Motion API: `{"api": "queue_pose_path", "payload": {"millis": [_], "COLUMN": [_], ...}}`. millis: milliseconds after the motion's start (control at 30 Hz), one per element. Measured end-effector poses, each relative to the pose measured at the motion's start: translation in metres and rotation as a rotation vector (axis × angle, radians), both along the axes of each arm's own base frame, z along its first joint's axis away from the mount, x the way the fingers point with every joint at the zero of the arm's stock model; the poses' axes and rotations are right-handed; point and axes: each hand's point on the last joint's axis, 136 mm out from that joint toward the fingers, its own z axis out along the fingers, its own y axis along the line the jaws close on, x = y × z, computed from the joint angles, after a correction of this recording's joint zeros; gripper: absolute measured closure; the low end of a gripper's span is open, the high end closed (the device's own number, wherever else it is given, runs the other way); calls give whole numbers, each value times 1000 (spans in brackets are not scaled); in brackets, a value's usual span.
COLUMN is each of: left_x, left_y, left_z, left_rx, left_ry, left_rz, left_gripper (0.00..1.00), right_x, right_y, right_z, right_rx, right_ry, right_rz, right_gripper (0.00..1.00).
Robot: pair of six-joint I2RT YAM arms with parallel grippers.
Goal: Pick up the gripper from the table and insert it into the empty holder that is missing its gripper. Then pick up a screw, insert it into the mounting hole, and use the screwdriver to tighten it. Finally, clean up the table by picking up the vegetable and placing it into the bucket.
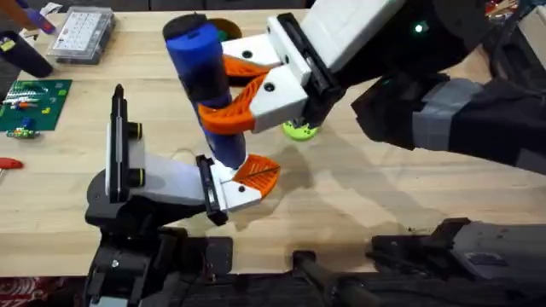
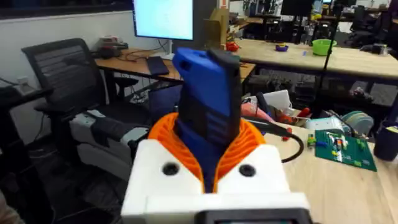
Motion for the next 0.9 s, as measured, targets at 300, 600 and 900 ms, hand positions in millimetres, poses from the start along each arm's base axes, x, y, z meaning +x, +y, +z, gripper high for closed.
{"api": "queue_pose_path", "payload": {"millis": [300,600,900], "left_x": [0,0,0], "left_y": [0,0,0], "left_z": [0,0,0], "left_rx": [0,0,0], "left_ry": [0,0,0], "left_rz": [0,0,0], "left_gripper": [983,983,983], "right_x": [-4,-2,-2], "right_y": [-1,0,0], "right_z": [2,-1,-1], "right_rx": [6,-7,-3], "right_ry": [-4,10,-1], "right_rz": [13,12,10], "right_gripper": [950,951,952]}}
